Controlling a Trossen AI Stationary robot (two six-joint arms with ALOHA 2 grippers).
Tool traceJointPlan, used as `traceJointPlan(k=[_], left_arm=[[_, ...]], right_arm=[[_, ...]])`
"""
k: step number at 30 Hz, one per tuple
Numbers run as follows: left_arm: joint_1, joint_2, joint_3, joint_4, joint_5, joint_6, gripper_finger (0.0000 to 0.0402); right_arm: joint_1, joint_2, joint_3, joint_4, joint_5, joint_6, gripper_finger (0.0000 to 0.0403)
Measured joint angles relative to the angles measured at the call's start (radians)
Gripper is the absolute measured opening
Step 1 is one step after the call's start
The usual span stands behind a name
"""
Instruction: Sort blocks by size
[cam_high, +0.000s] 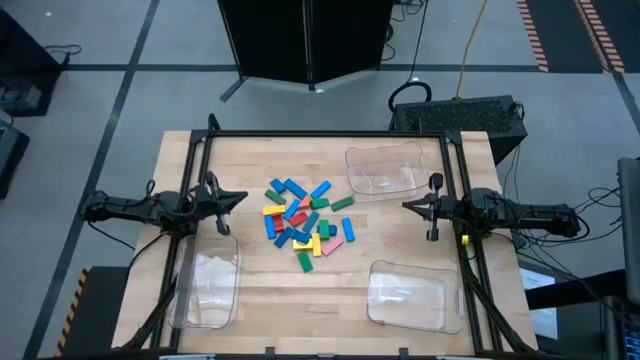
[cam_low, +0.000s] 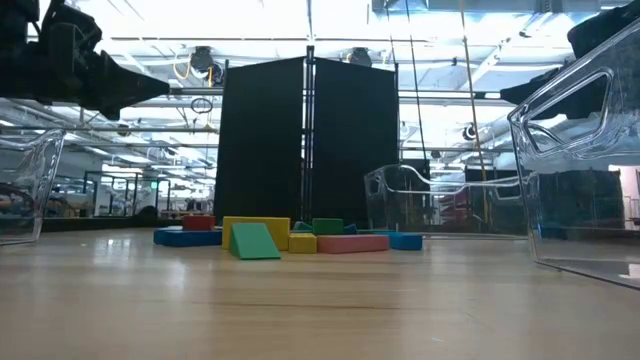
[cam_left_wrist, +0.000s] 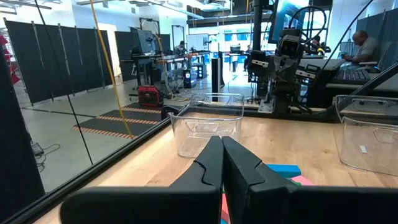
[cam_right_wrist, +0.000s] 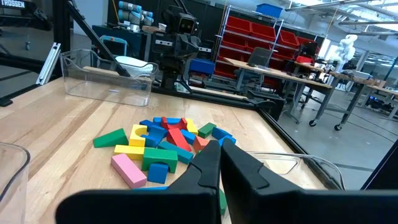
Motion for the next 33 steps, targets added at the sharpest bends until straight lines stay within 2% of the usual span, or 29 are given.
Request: traceJointPlan(k=[10,15,24,28,33], left_arm=[[0.0,0.0,0.0,0.0,0.0,0.0,0.0],[0.0,0.0,0.0,0.0,0.0,0.0,0.0],[0.0,0.0,0.0,0.005,0.0,0.0,0.0],[0.0,0.0,0.0,0.008,0.0,0.001,0.0],[0.0,0.0,0.0,0.025,0.0,-0.003,0.0]], right_arm=[[0.0,0.0,0.0,0.001,0.0,-0.002,0.0009],[-0.001,0.0,0.0,0.025,0.002,-0.19,0.0009],[-0.001,0.0,0.0,0.04,0.003,-0.312,0.0009],[-0.001,0.0,0.0,0.04,0.0,-0.279,0.0009],[-0.001,0.0,0.0,0.041,-0.004,-0.153,0.0009]])
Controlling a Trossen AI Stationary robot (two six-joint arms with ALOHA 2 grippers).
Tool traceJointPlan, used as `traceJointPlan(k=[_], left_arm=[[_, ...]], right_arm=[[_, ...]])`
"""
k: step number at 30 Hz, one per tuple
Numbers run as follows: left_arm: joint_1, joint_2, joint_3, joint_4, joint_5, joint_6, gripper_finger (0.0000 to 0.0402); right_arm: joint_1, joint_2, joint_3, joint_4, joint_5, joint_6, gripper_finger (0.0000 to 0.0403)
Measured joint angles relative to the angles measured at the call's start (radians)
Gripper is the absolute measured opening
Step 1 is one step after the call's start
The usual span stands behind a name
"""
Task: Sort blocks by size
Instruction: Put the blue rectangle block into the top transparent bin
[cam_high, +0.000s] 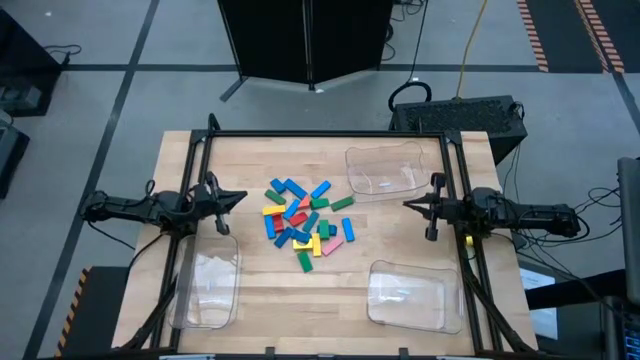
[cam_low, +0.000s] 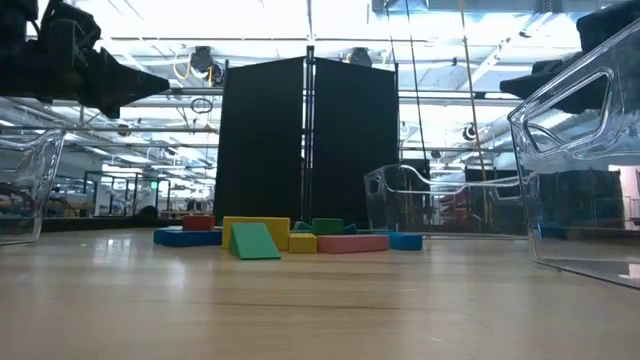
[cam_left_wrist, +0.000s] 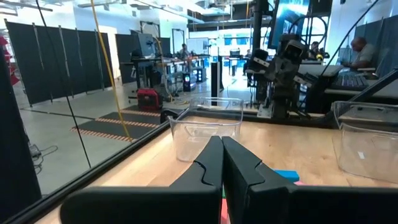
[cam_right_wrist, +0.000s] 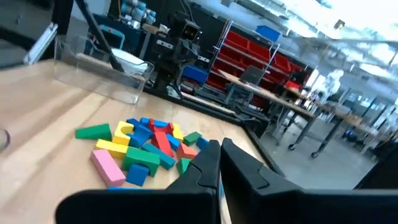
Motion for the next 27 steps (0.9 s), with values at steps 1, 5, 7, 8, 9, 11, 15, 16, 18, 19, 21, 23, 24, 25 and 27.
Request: traceJointPlan(k=[1,5,7,8,9,11,15,16,18,19,21,23,24,25,27], left_arm=[[0.0,0.0,0.0,0.001,0.0,0.0,0.0],[0.0,0.0,0.0,0.004,0.0,0.011,0.0],[0.0,0.0,0.0,0.016,0.0,0.044,0.0],[0.0,0.0,0.0,0.025,0.0,0.056,0.0],[0.0,0.0,0.0,0.038,0.0,0.067,0.0],[0.0,0.0,0.001,0.065,0.0,0.091,0.0],[0.0,0.0,0.018,0.049,0.0,0.1,0.0],[0.0,0.0,0.026,0.05,0.0,0.091,0.0001],[0.0,0.0,0.039,0.03,0.0,0.071,0.0006],[0.0,0.0,0.046,0.009,0.0,0.059,0.0011],[0.0,0.0,0.061,-0.026,0.0,0.043,0.0022],[-0.001,0.0,0.067,-0.037,0.0,0.029,0.0034],[-0.001,0.0,0.067,-0.042,0.0,0.027,0.004],[-0.001,0.0,0.067,-0.044,0.0,0.027,0.0044],[-0.001,0.0,0.067,-0.04,-0.016,0.028,0.0052]], right_arm=[[0.0,0.0,0.0,0.0,0.0,0.048,0.0009],[0.0,0.0,0.0,-0.001,0.002,0.336,0.0009],[0.0,0.0,0.0,0.004,0.004,0.437,0.0009],[0.0,0.0,0.0,0.008,0.004,0.483,0.0009],[0.0,0.0,0.0,0.011,0.004,0.52,0.0009],[0.0,0.0,0.0,0.015,0.002,0.554,0.0009],[0.0,0.0,0.0,0.02,-0.057,0.626,0.0009],[0.0,0.0,0.0,0.02,-0.07,0.63,0.0009],[0.0,0.0,0.0,0.021,-0.072,0.632,0.0009],[0.0,0.001,0.0,0.023,-0.06,0.632,0.0009],[0.0,0.01,0.0,0.051,0.002,0.642,0.0009],[0.0,0.02,0.0,0.076,0.06,0.672,0.0009],[0.0,0.03,0.0,0.082,0.071,0.676,0.0009],[0.0,0.044,0.0,0.081,0.081,0.677,0.0009],[0.0,0.08,0.0,0.079,0.087,0.677,0.0009]])
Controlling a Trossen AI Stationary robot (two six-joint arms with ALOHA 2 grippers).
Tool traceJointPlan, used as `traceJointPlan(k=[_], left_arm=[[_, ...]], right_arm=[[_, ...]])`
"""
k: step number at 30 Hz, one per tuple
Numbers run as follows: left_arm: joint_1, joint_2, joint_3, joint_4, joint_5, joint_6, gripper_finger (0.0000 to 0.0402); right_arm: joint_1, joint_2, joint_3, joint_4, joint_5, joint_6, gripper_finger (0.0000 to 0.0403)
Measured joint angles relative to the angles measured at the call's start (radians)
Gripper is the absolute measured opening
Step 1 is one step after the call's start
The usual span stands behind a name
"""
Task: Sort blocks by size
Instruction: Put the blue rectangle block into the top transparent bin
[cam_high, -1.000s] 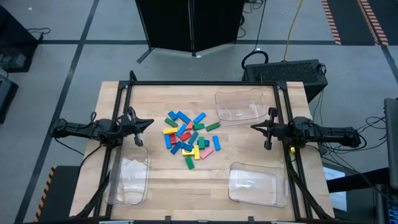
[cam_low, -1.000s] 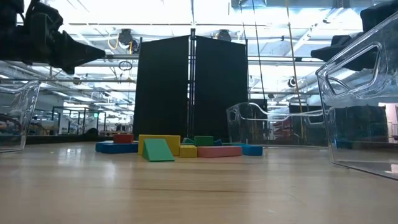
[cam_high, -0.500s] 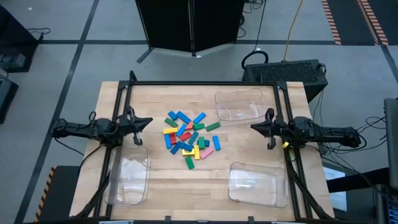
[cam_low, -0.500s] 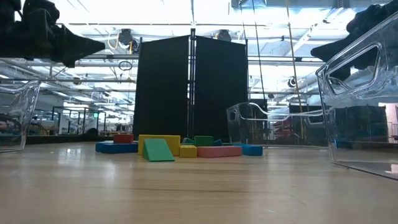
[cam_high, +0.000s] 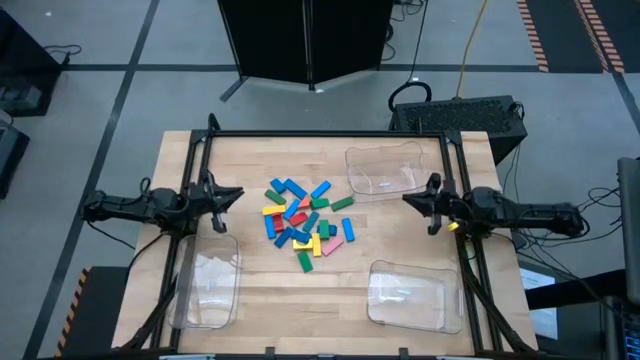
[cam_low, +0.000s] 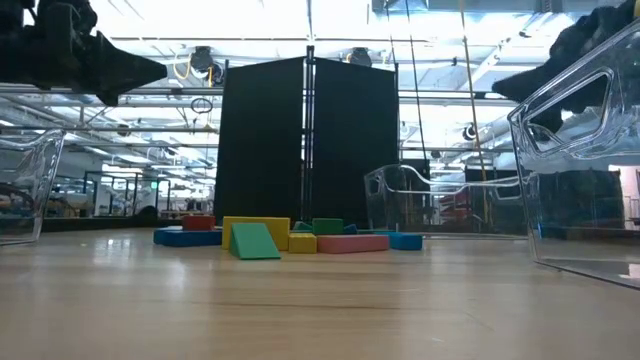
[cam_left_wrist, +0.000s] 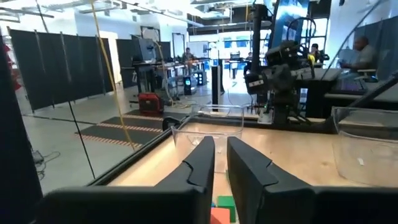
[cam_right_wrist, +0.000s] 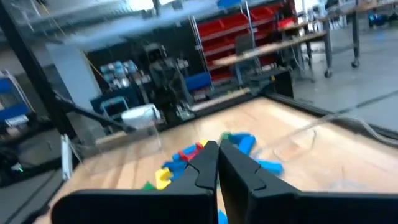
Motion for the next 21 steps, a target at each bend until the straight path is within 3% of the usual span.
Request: traceJointPlan(k=[8,21], left_arm=[[0.001,0.016,0.001,0.001,-0.121,0.003,0.0071],[0.0,0.117,0.002,0.038,-0.145,-0.003,0.0075]], right_arm=[[-0.056,0.209,0.018,0.17,-0.002,-0.077,0.0011],[-0.098,0.668,0.342,0.167,-0.055,-0.183,0.0054]])
